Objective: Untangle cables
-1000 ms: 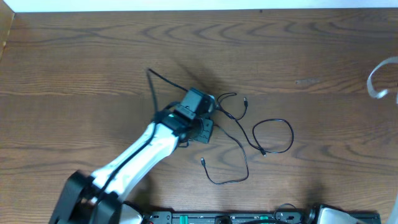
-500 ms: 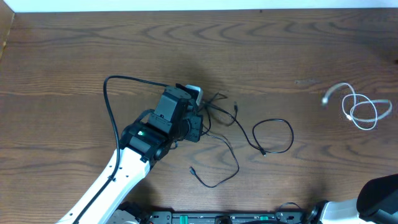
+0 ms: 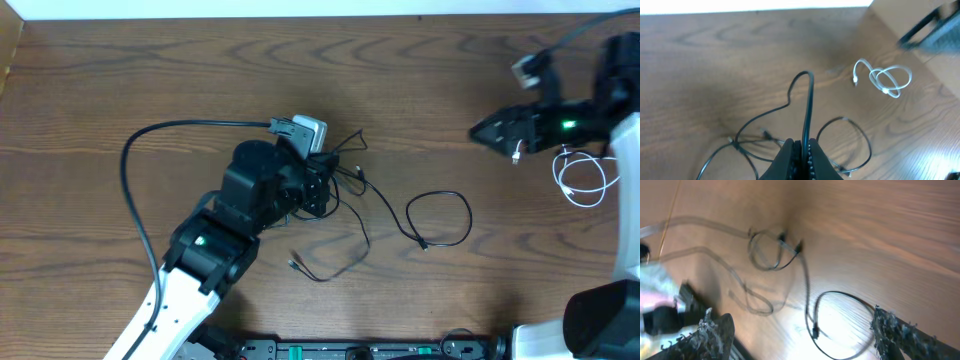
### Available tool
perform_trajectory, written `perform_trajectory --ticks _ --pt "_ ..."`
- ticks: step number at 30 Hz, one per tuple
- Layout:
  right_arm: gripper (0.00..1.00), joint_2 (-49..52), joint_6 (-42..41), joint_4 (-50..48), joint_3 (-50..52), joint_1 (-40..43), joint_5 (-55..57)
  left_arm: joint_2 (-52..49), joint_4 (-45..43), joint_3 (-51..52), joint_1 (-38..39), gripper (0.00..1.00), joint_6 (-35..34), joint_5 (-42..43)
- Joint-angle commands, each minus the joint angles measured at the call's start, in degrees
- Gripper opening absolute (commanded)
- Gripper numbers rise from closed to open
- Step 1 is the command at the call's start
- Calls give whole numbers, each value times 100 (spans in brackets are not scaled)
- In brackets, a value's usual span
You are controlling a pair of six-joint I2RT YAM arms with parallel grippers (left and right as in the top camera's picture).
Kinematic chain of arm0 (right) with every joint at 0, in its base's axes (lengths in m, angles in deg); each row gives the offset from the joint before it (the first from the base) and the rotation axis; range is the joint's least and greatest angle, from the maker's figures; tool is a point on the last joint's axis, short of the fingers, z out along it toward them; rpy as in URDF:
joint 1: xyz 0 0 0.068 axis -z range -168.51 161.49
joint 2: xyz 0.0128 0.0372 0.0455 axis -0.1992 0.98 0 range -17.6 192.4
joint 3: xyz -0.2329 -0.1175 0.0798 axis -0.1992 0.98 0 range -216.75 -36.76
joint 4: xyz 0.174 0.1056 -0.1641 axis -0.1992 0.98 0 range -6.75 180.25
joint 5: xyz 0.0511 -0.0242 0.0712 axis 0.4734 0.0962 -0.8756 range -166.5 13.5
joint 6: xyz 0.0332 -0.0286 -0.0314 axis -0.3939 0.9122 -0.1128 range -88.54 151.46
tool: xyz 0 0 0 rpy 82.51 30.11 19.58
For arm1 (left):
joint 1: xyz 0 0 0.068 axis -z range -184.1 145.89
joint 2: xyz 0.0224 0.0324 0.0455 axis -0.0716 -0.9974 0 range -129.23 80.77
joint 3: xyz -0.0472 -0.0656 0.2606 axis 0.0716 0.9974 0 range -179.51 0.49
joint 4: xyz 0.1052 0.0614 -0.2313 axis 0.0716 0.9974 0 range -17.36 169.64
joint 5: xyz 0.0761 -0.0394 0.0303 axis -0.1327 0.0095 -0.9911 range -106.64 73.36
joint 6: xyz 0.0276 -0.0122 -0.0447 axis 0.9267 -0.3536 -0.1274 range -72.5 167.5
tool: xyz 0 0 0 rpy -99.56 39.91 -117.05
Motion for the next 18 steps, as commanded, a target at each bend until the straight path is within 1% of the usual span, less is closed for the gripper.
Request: perform_trajectory --ticks 1,4,5,9,11,14,17,18 --pt "85 0 734 -4 367 -638 -673 111 -254 -61 -20 8 -470 -391" --pt "85 0 815 -219 772 -1213 -975 103 -562 -61 -20 8 -944 -483" --pt "85 0 815 -328 927 -1423 -981 103 -748 -61 -20 8 -1287 -485" --pt "85 0 813 -772 1335 -2015 -1047 103 -966 -61 -20 8 -1851 -490" --pt "83 0 811 -1296 1582 -2413 -1047 103 -981 -61 -22 8 -2675 -695" --pt "82 0 616 -1856 1757 -2658 -1047 103 -984 -61 -22 8 -3298 -903" --pt "78 0 507 -2684 2033 -2975 -1045 103 -986 -61 -22 8 -4065 -940" --pt "77 0 505 -2929 2149 -3091 -1043 103 -988 -61 -22 7 -4214 -942"
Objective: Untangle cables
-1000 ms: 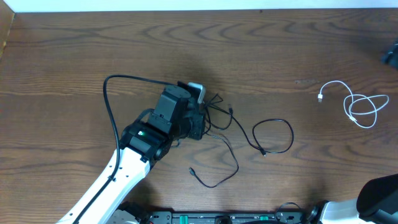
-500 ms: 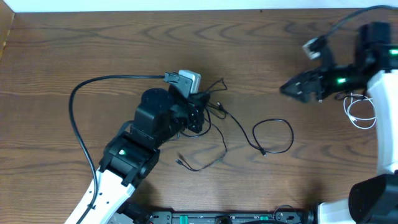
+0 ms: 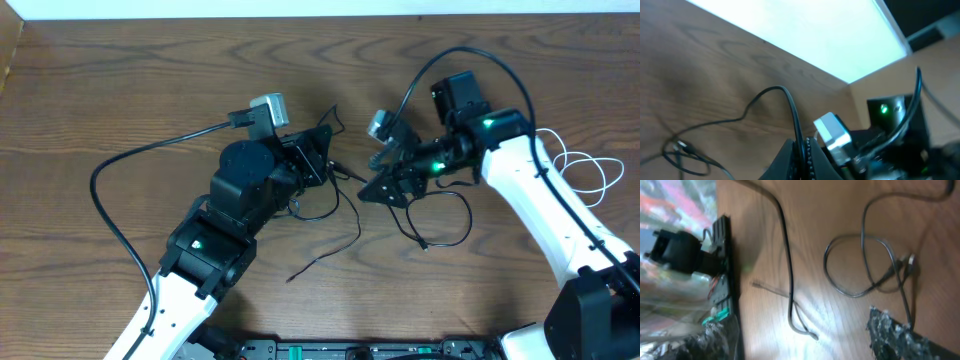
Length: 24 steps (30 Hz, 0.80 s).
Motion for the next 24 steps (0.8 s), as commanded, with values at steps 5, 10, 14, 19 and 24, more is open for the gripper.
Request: perform_trajectory --ticks 5,10,14,19,24 --pt "77 -4 -605 -1414 719 -680 -133 26 -31 -61 -22 7 -1106 -264" --pt "58 -2 -1080 -2352 1211 -1064 -131 26 -63 -61 -22 8 -1211 -264" --pt "1 -4 -1141 -2524 1340 -1257 20 24 0 -61 -22 8 -1167 -262" --pt "1 -61 -2129 -2553 1316 -1086 1967 22 1180 -59 -22 15 -372 -531" --pt "1 -509 -2190 -2579 1064 -446 2282 -52 2592 -59 -26 41 114 -1429"
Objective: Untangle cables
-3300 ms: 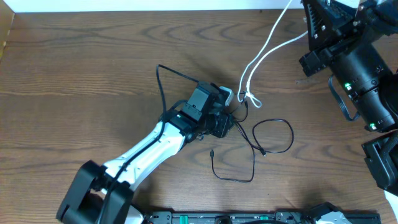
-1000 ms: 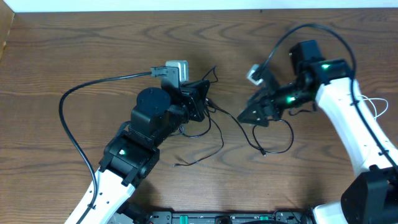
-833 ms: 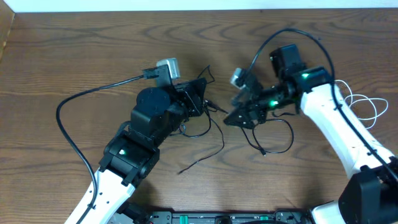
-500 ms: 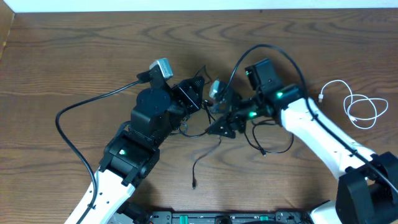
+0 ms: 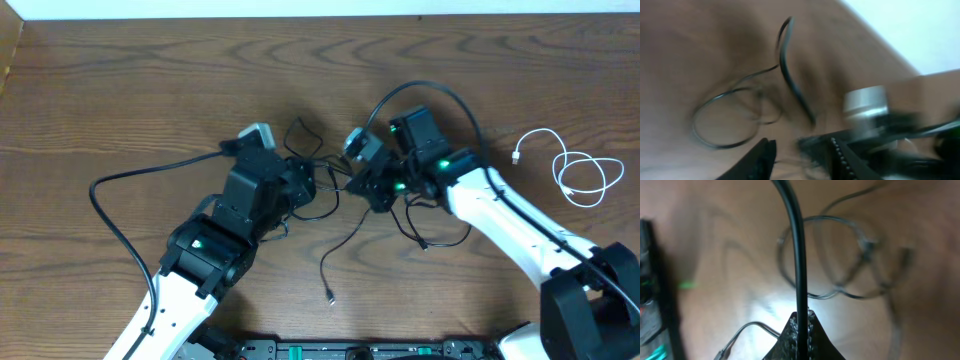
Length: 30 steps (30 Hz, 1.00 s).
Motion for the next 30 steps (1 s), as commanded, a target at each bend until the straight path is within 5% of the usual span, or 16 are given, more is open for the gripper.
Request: perform_trajectory --ticks 1,9,17,30 --pt "1 -680 -229 -33 -455 684 564 -61 745 -42 -26 41 691 -929" --pt "1 -1982 -1370 -516 -1869 2924 1034 -76 1340 -31 -31 43 713 -1239" --pt "1 -2258 -2083 -514 -1989 5101 1434 -76 1342 -26 -31 43 710 -1237" --pt "1 -968 -1974 140 -1989 6041 2017 -76 1569 -26 -31 43 710 -1235"
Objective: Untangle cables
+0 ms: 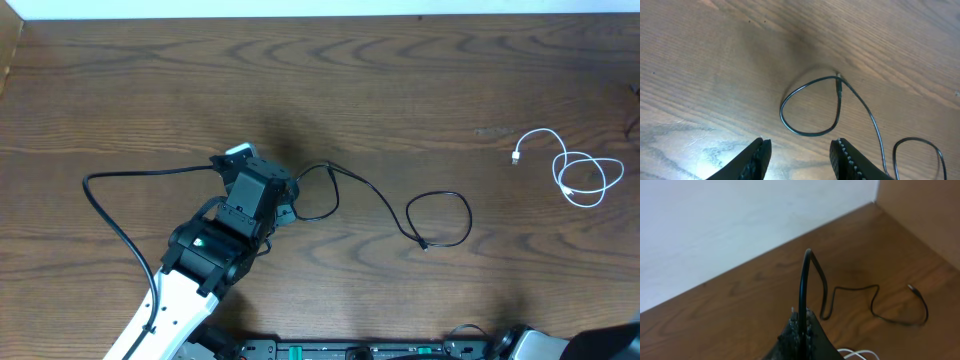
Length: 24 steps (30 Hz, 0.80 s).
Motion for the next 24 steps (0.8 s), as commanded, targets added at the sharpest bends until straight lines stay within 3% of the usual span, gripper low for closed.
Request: perform_trajectory --ticks 1,3,4,6,7,12,15,20,24 --pt "1 70 -35 -33 13 181 146 -22 72 -28 -28 43 52 -136" --pt "4 76 -35 -87 13 254 151 -22 72 -28 -28 43 52 -136" --pt "15 76 -37 -118 13 284 146 -22 70 -28 -28 43 52 -136" --pt "51 76 -39 -118 13 306 68 -22 72 -28 -28 43 52 -138" --pt "61 76 -39 -90 13 306 -70 -22 72 -28 -28 43 52 -138" --pt "63 76 -39 186 17 223 -1808 -107 35 -24 -28 46 52 -144" --pt "64 76 -28 614 17 -15 -2282 -271 31 -24 -28 47 55 -142" --pt "64 79 1102 1692 55 -876 -2269 -695 76 -24 -28 47 85 -444" --pt "68 179 1646 2494 162 -1888 -1491 -907 129 -24 -31 47 356 -555"
